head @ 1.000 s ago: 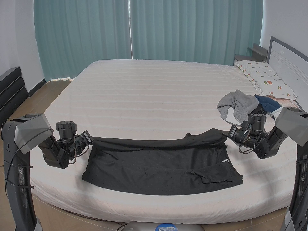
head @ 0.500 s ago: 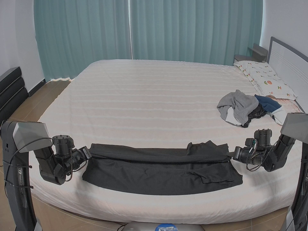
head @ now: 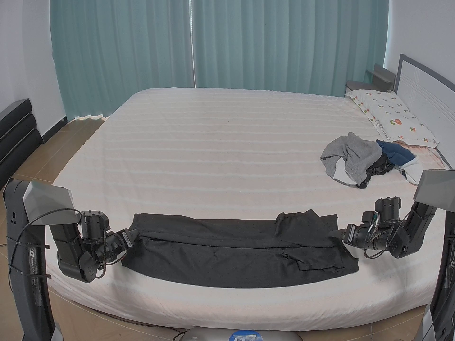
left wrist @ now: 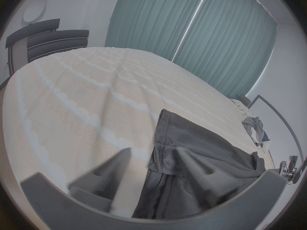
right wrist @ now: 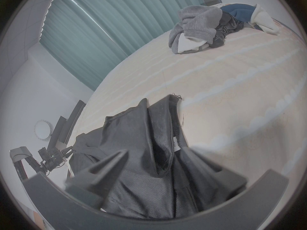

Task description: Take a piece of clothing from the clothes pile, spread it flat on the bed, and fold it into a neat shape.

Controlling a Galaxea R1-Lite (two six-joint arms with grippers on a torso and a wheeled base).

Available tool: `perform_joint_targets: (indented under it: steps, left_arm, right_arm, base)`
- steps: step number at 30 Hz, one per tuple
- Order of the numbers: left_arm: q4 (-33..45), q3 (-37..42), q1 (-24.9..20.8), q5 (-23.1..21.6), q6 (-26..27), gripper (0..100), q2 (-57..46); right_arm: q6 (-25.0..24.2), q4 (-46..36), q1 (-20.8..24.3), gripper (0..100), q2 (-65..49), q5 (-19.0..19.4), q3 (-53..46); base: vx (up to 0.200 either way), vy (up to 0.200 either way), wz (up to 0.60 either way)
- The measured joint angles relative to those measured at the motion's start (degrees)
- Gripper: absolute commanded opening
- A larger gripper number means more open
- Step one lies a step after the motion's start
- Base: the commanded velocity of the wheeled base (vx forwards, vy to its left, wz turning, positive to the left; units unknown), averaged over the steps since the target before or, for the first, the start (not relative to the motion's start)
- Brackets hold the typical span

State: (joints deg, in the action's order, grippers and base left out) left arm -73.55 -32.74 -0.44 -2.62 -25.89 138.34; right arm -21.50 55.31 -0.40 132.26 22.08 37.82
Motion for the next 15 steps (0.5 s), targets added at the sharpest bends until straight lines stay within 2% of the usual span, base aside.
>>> perform_joint_targets:
  steps: [4,8,12,15]
  left_arm:
    - [-2.71,1.27,0.00,0.24,-0.24,100,0.00]
    - [-4.68,2.49,0.22,0.39,-1.01,100,-0.20]
    - [-4.88,2.45,0.65,0.22,-6.35,100,-1.73]
    - [-4.44,1.19,0.85,-0.05,-8.23,100,-2.89]
  right_arm:
    - [-1.16,0.01,-0.33,100,-1.33,0.15,0.24]
    - [-4.68,0.06,-0.96,100,-2.88,0.01,0.91]
    - [-9.86,0.06,-0.94,100,-3.86,-0.44,1.55]
    - [-13.06,0.06,-0.80,100,-4.04,-0.44,1.87]
  base:
    - [0.000,0.000,0.00]
    - [0.000,0.000,0.00]
    - [0.000,0.000,0.00]
    - [0.000,0.000,0.00]
